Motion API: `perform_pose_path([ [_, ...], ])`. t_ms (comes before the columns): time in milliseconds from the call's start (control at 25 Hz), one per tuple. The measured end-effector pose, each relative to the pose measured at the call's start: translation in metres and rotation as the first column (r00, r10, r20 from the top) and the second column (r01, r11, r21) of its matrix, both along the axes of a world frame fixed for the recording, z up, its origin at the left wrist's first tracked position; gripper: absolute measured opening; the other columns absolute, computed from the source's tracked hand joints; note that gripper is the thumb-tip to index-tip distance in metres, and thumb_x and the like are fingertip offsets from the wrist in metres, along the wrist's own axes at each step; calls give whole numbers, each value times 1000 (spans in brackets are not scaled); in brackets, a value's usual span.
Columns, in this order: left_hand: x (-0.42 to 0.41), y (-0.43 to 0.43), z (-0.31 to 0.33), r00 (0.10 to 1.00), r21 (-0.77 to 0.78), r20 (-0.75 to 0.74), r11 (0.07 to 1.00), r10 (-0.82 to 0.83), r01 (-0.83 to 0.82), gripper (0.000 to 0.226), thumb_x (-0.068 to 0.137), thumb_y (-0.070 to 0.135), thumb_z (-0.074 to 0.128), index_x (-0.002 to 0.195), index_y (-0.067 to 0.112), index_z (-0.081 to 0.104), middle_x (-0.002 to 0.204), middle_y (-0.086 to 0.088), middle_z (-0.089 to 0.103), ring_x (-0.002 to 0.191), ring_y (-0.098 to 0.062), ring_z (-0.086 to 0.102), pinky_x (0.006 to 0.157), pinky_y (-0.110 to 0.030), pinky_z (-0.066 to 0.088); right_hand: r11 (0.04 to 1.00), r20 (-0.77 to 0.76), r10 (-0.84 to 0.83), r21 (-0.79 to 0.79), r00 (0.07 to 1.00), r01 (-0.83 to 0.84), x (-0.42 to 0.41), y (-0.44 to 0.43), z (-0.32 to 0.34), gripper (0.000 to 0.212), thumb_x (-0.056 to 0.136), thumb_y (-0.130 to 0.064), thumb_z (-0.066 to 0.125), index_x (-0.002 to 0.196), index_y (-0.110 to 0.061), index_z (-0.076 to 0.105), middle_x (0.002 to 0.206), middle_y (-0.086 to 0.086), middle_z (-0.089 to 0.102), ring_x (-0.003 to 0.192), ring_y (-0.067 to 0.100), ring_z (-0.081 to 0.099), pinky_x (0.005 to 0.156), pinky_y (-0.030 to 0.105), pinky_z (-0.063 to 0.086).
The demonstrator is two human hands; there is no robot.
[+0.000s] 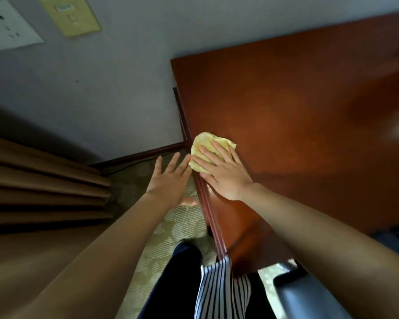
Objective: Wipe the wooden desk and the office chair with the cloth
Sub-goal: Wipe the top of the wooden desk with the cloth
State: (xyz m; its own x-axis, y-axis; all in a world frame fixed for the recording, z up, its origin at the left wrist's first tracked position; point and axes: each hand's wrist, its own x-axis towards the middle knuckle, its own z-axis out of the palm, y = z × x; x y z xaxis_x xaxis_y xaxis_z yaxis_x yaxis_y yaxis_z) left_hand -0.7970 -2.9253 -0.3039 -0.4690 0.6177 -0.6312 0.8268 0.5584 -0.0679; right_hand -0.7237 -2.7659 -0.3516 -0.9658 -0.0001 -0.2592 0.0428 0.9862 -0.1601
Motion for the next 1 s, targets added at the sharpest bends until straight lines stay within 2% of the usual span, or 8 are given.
perform_pose_path([
  [160, 18, -18, 7, 994, 53, 11, 992, -112, 111, 85, 88, 65, 38, 151, 18, 7, 158, -3, -15, 144, -25, -18, 112, -56, -8, 977, -40, -215, 10, 976, 215, 56, -46, -2, 51, 100, -47, 22, 149, -40, 8, 158, -12, 0, 145, 19, -14, 117, 42, -11],
  [280, 32, -16, 10, 996, 117, 5, 990, -84, 83, 69, 92, 59, 37, 141, 12, 27, 159, -4, -10, 145, -22, -14, 113, -56, -6, 946, -112, -325, -47, 939, 322, 102, -79, -3, 50, 98, -43, 36, 147, -35, 29, 157, -8, 18, 146, 22, 2, 118, 44, 0],
  [400, 56, -6, 9, 990, 137, 25, 982, -137, 133, 86, 89, 63, 40, 149, 11, 7, 158, -4, -18, 145, -22, -16, 113, -56, -6, 917, -156, -399, -71, 903, 393, 147, -96, -6, 48, 95, -43, 36, 141, -32, 42, 152, -6, 33, 144, 24, 17, 117, 47, 13],
  [520, 80, 2, 6, 982, 108, 68, 980, -175, 167, 112, 80, 73, 43, 147, 8, -18, 153, -7, -29, 143, -22, -20, 113, -54, -7, 916, -140, -400, -46, 906, 398, 186, -93, -6, 48, 94, -44, 31, 140, -33, 44, 149, -7, 37, 143, 22, 22, 116, 44, 19],
  [680, 108, 9, 0, 992, 54, 102, 996, -75, 70, 126, 71, 79, 45, 144, 2, -22, 151, -13, -33, 143, -24, -22, 114, -53, -5, 898, -48, -440, -37, 897, 439, 233, -42, -5, 52, 96, -52, 19, 144, -39, 32, 153, -10, 28, 146, 19, 12, 118, 42, 15],
  [800, 125, 15, -6, 997, -16, 70, 1000, 19, -18, 131, 69, 80, 49, 142, 0, -25, 150, -16, -33, 142, -26, -23, 114, -52, -6, 867, 34, -498, 32, 867, 497, 258, 27, -2, 52, 95, -55, 8, 146, -44, 9, 156, -14, 9, 146, 17, -4, 118, 42, 9],
  [920, 133, 18, -10, 997, -45, 56, 997, 62, -59, 135, 65, 83, 48, 141, -1, -26, 150, -16, -33, 142, -27, -24, 113, -53, -5, 846, 95, -532, 82, 841, 526, 270, 97, 1, 48, 97, -50, 8, 142, -44, -9, 156, -13, -4, 145, 16, -11, 119, 42, 3],
  [1000, 134, 20, -9, 995, -61, 63, 996, 71, -67, 138, 62, 84, 49, 142, -1, -25, 150, -16, -33, 142, -27, -24, 113, -54, -5, 819, 137, -574, 83, 807, 568, 276, 140, 5, 48, 99, -49, 9, 141, -47, -12, 156, -15, -8, 145, 15, -14, 119, 41, 0],
])
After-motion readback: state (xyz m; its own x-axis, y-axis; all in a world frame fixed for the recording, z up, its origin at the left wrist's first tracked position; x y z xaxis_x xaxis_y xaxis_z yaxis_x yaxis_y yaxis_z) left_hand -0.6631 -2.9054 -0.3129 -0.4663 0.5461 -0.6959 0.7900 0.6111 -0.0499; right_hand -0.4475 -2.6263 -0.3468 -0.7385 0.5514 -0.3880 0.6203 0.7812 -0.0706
